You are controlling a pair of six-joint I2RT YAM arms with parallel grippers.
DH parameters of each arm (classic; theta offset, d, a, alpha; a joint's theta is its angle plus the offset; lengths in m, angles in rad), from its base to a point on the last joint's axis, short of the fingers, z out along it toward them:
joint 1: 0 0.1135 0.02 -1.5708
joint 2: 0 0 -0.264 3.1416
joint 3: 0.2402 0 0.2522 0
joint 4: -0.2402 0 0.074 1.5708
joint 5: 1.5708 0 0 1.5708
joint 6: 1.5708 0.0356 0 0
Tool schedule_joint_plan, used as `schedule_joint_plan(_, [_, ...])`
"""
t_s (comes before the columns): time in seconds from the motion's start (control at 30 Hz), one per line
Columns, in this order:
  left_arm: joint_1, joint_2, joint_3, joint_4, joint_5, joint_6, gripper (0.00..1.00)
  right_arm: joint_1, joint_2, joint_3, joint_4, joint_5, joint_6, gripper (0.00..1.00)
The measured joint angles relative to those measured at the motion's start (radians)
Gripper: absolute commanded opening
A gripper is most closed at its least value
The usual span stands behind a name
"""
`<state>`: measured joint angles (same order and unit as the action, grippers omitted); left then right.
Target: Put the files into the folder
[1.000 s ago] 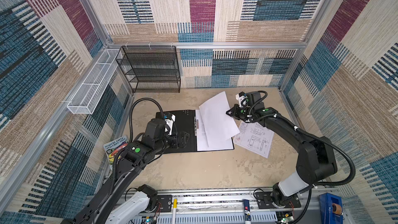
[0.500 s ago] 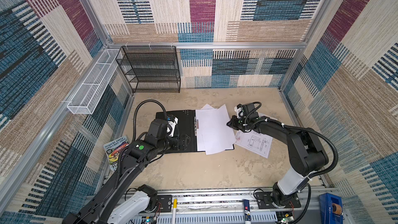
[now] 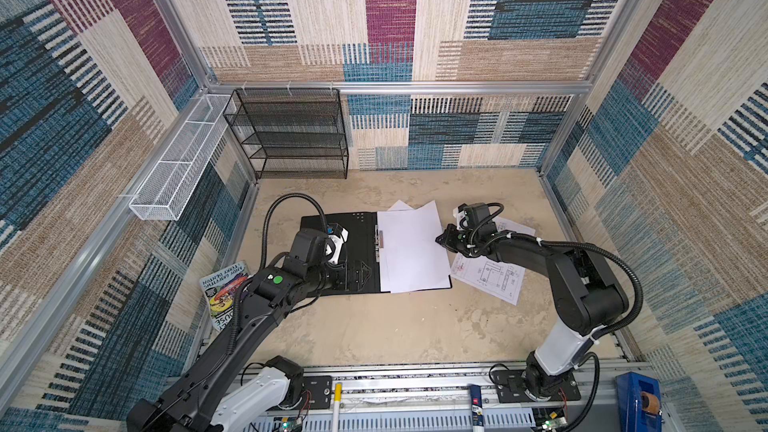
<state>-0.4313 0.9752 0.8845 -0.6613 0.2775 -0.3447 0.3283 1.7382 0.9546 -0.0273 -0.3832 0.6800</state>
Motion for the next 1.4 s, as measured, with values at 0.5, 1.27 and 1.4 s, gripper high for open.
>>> schedule_joint_plan(0.5, [0.017, 0.014, 0.000, 0.013, 0.042, 0.000, 0.99, 0.022, 0.038, 0.007, 0.037, 0.001, 0.040, 0.00])
schedule_joint_plan(1.27, [0.048, 0.021, -0.005, 0.021, 0.070, 0.000, 0.99, 0.035, 0.047, 0.007, 0.045, 0.000, 0.056, 0.08])
schedule_joint_plan(1.4, [0.050, 0.022, -0.005, 0.021, 0.071, 0.000, 0.99, 0.039, 0.047, 0.007, 0.045, 0.000, 0.060, 0.10])
